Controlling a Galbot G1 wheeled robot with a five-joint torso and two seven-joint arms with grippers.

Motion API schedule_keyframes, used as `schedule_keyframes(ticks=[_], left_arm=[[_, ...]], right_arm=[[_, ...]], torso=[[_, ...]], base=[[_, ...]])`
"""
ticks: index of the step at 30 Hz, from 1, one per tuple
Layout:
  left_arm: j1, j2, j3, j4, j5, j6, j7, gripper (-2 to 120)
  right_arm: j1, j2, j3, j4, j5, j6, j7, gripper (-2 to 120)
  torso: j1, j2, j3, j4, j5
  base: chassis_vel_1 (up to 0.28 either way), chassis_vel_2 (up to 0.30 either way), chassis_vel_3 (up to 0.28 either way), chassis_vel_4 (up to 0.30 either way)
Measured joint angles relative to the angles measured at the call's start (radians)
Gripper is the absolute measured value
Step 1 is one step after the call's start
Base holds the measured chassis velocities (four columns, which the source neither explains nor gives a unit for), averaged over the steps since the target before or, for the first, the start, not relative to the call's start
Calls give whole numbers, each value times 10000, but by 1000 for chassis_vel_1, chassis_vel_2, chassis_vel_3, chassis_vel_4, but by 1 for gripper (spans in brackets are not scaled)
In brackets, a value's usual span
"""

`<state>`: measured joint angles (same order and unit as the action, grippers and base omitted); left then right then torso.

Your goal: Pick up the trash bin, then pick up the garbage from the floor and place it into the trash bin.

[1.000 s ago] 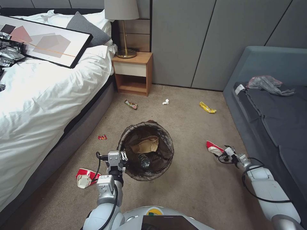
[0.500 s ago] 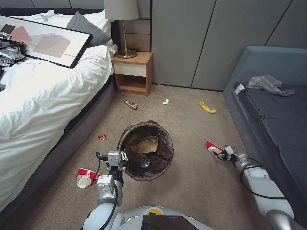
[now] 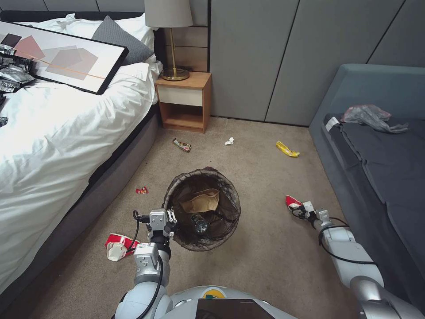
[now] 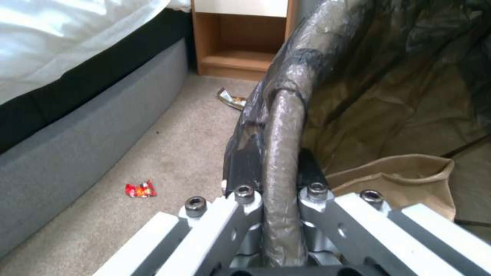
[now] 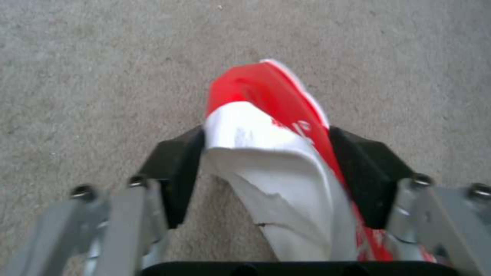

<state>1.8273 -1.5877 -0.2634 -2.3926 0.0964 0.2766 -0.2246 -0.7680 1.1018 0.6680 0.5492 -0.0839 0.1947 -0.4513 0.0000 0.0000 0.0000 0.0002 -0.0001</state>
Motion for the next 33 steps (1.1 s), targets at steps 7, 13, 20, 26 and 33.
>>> schedule_keyframes(ticks=[7, 13, 20, 26, 33], left_arm=[[0, 0, 0, 0, 0, 0, 0, 0], [0, 0, -1, 0, 0, 0, 0, 0], [0, 0, 0, 0, 0, 0, 0, 0], [0, 0, 0, 0, 0, 0, 0, 0], [0, 0, 0, 0, 0, 0, 0, 0]], right_arm=[[-30, -2, 14, -67, -12, -13, 58, 37], [-223, -83, 24, 20, -7, 20, 60, 19], [-407, -131, 81, 127, 25, 76, 55, 6], [-507, -76, 87, 211, 77, 142, 99, 6], [-696, -23, 88, 534, 347, 178, 227, 5]], torso=[[0, 0, 0, -1, -1], [0, 0, -1, -1, -3], [0, 0, -1, -1, 0], [0, 0, -1, -2, -1], [0, 0, 0, -3, 4]], base=[[0, 0, 0, 0], [0, 0, 0, 0], [0, 0, 0, 0], [0, 0, 0, 0], [0, 0, 0, 0]])
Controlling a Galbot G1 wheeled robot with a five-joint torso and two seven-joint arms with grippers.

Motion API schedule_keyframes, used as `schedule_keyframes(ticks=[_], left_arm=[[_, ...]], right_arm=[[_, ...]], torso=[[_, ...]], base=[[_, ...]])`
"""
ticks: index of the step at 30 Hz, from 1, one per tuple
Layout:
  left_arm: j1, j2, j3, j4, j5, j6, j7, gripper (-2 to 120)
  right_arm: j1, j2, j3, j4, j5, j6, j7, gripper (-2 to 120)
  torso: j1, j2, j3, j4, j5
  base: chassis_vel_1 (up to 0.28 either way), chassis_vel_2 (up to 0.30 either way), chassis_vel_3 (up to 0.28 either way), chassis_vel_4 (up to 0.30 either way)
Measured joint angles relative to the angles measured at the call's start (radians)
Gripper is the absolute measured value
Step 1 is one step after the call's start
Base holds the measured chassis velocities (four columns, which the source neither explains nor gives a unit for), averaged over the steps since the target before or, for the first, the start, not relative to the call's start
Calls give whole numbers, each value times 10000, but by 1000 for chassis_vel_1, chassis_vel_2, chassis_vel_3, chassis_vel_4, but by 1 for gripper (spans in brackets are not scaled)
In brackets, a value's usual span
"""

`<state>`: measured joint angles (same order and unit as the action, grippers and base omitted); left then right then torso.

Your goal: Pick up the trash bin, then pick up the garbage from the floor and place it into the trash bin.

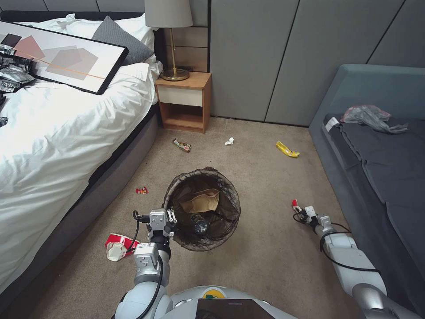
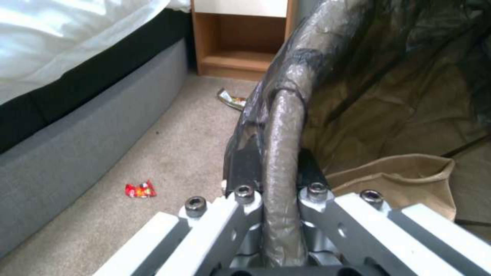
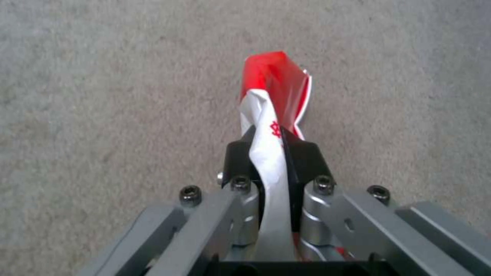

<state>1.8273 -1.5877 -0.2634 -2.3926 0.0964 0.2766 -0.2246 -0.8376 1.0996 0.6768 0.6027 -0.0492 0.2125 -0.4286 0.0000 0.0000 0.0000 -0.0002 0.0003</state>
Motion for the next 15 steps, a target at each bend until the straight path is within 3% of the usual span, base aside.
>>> schedule_keyframes(ticks=[3, 6, 7, 9, 10, 12, 14, 15], left_arm=[[0, 0, 0, 0, 0, 0, 0, 0], [0, 0, 0, 0, 0, 0, 0, 0], [0, 0, 0, 0, 0, 0, 0, 0], [0, -1, 0, 0, 0, 0, 0, 0], [0, -1, 0, 0, 0, 0, 0, 0], [0, 0, -1, 0, 0, 0, -1, 0], [0, 0, 0, 0, 0, 0, 0, 0], [0, 0, 0, 0, 0, 0, 0, 0]], right_arm=[[-245, 0, -28, 456, 334, 75, 16, 4], [-973, -35, -153, 2153, 1320, 151, 15, 4], [-973, -35, -153, 2153, 1320, 151, 15, 4], [-1633, -89, -236, 3869, 2090, 127, 21, 4], [-1633, -89, -236, 3869, 2090, 127, 21, 4], [-2174, -101, -241, 5315, 2631, 125, 28, 4], [-2393, -100, -239, 5933, 2844, 212, 15, 4], [-2793, -81, -207, 7148, 3229, 461, -85, 4]], torso=[[0, 0, 0, -1, 1], [0, 0, 0, 1, 1], [0, 0, 0, 1, 1], [0, 0, 0, 5, -4], [0, 0, 0, 5, -4], [0, 0, 0, 3, -3], [0, 0, 0, 0, -4], [0, 0, 0, 3, -6]], base=[[0, 0, 0, 0], [0, 0, 0, 0], [0, 0, 0, 0], [0, 0, 0, 0], [0, 0, 0, 0], [0, 0, 0, 0], [0, 0, 0, 0], [0, 0, 0, 0]])
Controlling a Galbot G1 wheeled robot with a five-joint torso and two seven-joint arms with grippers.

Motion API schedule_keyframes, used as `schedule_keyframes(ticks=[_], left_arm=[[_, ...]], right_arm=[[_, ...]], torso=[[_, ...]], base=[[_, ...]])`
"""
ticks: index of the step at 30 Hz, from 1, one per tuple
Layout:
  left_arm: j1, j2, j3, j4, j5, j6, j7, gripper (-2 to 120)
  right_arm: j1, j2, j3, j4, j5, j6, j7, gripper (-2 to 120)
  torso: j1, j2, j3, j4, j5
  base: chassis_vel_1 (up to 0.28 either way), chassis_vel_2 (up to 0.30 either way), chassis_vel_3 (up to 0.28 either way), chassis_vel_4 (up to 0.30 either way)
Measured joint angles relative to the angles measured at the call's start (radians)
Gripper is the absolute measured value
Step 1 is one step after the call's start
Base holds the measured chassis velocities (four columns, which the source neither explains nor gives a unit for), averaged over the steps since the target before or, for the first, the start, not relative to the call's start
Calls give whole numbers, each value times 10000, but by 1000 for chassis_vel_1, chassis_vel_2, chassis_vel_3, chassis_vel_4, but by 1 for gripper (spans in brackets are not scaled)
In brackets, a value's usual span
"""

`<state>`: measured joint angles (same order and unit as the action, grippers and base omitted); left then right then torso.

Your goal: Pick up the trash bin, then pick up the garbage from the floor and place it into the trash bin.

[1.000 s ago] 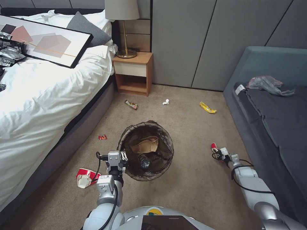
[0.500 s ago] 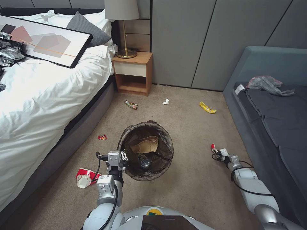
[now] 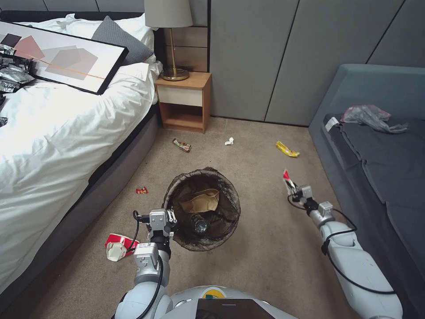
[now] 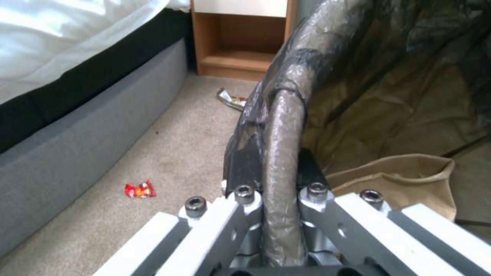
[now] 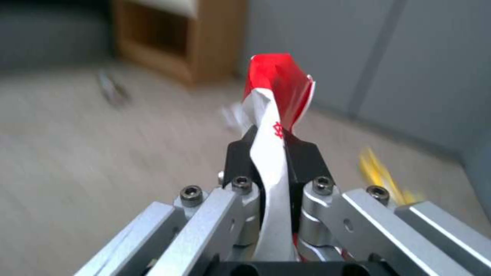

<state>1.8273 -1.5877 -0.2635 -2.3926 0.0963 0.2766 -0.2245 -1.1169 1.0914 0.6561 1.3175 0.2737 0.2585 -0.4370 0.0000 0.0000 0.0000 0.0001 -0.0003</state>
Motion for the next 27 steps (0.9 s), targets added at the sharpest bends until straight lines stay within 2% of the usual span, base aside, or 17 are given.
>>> schedule_keyframes(ticks=[1, 2, 5, 6, 9, 10, 12, 15, 16, 17, 20, 27], left_arm=[[-1, 0, 0, 0, 0, 0, 1, 0], [-1, 0, 0, 0, 0, 0, 1, 0], [-1, 0, 0, 0, 0, 0, 0, 0], [-1, 0, 0, 0, 0, 0, 0, 0], [0, 0, 1, 0, 0, 0, 0, 0], [0, 0, 1, 0, 0, 0, 0, 0], [0, 0, 1, 0, 0, 0, 0, 0], [0, 0, 0, 0, 0, 0, 0, 0], [0, 0, 1, 0, 0, 0, 0, 0], [0, 0, 1, 0, 0, 0, 0, 0], [0, 0, 1, 0, 0, 0, -1, 0], [0, 0, 0, 0, 0, 0, 0, 0]], right_arm=[[-299, -2, -3, 797, 371, 98, -128, 4], [-299, -2, -3, 797, 371, 98, -128, 4], [-1113, -85, -130, 3176, 1606, 280, -805, 4], [-1113, -85, -130, 3176, 1606, 280, -805, 4], [-1712, -216, -616, 5210, 2225, 200, -950, 4], [-1712, -216, -616, 5210, 2225, 200, -950, 4], [-2027, -333, -1210, 6422, 2330, 133, -856, 4], [-2122, -418, -1661, 7138, 2365, 52, -681, 4], [-2159, -510, -2247, 7779, 2445, -93, -434, 4], [-2159, -510, -2247, 7779, 2445, -93, -434, 4], [-2159, -572, -3458, 8611, 2525, -449, 62, 4], [-2192, -592, -4795, 8909, 2189, -779, 507, 4]], torso=[[0, 0, 0, 0, -1], [0, 0, 0, 0, -1], [0, 0, 0, -2, 0], [0, 0, 0, -2, 0], [0, 0, 0, 1, 1], [0, 0, 0, 1, 1], [0, 0, 0, 0, 2], [0, 0, 0, -3, 2], [0, 0, 0, -2, 0], [0, 0, 0, -2, 0], [0, 0, 0, 0, 0], [0, 0, 0, -2, 2]], base=[[0, 0, 0, 0], [0, 0, 0, 0], [0, 0, 0, 0], [0, 0, 0, 0], [0, 0, 0, 0], [0, 0, 0, 0], [0, 0, 0, 0], [0, 0, 0, 0], [0, 0, 0, 0], [0, 0, 0, 0], [0, 0, 0, 0], [0, 0, 0, 0]])
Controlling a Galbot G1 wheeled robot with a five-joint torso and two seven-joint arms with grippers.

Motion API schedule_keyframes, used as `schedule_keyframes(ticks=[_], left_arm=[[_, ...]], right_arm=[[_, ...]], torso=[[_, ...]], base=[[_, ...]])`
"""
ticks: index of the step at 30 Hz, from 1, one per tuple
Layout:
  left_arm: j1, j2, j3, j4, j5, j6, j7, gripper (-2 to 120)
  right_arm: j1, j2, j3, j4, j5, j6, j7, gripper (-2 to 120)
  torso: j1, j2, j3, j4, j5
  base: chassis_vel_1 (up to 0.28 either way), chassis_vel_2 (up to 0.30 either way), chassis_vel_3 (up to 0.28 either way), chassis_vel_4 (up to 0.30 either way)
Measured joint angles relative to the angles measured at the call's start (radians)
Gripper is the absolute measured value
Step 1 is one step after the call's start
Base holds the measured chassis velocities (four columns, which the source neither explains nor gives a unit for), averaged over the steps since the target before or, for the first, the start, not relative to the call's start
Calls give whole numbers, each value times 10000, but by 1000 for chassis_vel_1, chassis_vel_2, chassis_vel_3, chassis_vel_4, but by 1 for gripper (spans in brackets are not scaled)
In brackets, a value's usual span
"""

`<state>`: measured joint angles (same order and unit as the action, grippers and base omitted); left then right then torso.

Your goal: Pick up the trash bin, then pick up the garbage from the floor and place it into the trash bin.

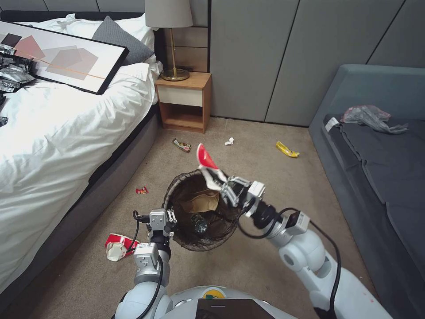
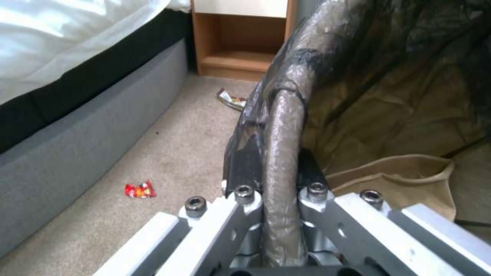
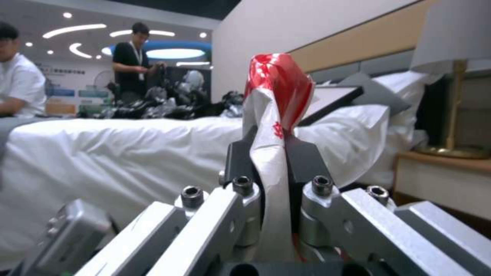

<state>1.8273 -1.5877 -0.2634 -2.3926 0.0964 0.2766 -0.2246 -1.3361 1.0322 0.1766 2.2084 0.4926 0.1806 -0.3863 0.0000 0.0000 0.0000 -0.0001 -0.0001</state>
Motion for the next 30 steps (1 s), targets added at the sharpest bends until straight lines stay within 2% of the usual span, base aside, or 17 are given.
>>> schedule_keyframes(ticks=[5, 13, 16, 19, 20, 22, 23, 25, 26, 29, 30], left_arm=[[0, 0, 0, 0, 0, 0, 0, 0], [0, 0, 0, 0, 0, 0, 0, 0], [0, 0, 0, 1, 0, 0, 0, 0], [0, 0, -1, 0, 0, 0, -3, 0], [0, 0, -1, 0, 0, 0, -3, 0], [0, 0, -1, 0, 0, 0, -1, 0], [0, 0, -1, 0, 0, 0, -1, 0], [0, 0, 0, 0, 0, 0, 0, 0], [0, 0, 0, 0, 0, 0, 0, 0], [0, 0, 0, 0, 0, 0, 1, 0], [0, 0, 0, 0, 0, 0, 1, 0]], right_arm=[[32, 41, -485, -519, -271, 0, 140, 4], [102, 174, -578, -1097, -405, 26, 314, 4], [121, 209, -609, -1152, -452, -1, 348, 7], [130, 218, -634, -1200, -570, -7, 344, 22], [130, 218, -634, -1200, -570, -7, 344, 22], [115, 210, -609, -1198, -597, -6, 339, 34], [115, 210, -609, -1198, -597, -6, 339, 34], [85, 214, -574, -1189, -637, 4, 342, 44], [85, 214, -574, -1189, -637, 4, 342, 44], [13, 221, -538, -1186, -718, 34, 337, 58], [13, 221, -538, -1186, -718, 34, 337, 58]], torso=[[0, 0, 0, 1, 1], [0, 0, 0, 1, 1], [0, 0, 0, 1, 1], [0, 0, 0, 1, 1], [0, 0, 0, 1, 1], [0, 0, 0, 1, 1], [0, 0, 0, 1, 1], [0, 0, 0, 1, 1], [0, 0, 0, 1, 1], [0, 0, 1, 1, 1], [0, 0, 1, 1, 1]], base=[[0, 0, 0, 0], [0, 0, 0, 0], [0, 0, 0, 0], [0, 0, 0, 0], [0, 0, 0, 0], [0, 0, 0, 0], [0, 0, 0, 0], [0, 0, 0, 0], [0, 0, 0, 0], [0, 0, 0, 0], [0, 0, 0, 0]])
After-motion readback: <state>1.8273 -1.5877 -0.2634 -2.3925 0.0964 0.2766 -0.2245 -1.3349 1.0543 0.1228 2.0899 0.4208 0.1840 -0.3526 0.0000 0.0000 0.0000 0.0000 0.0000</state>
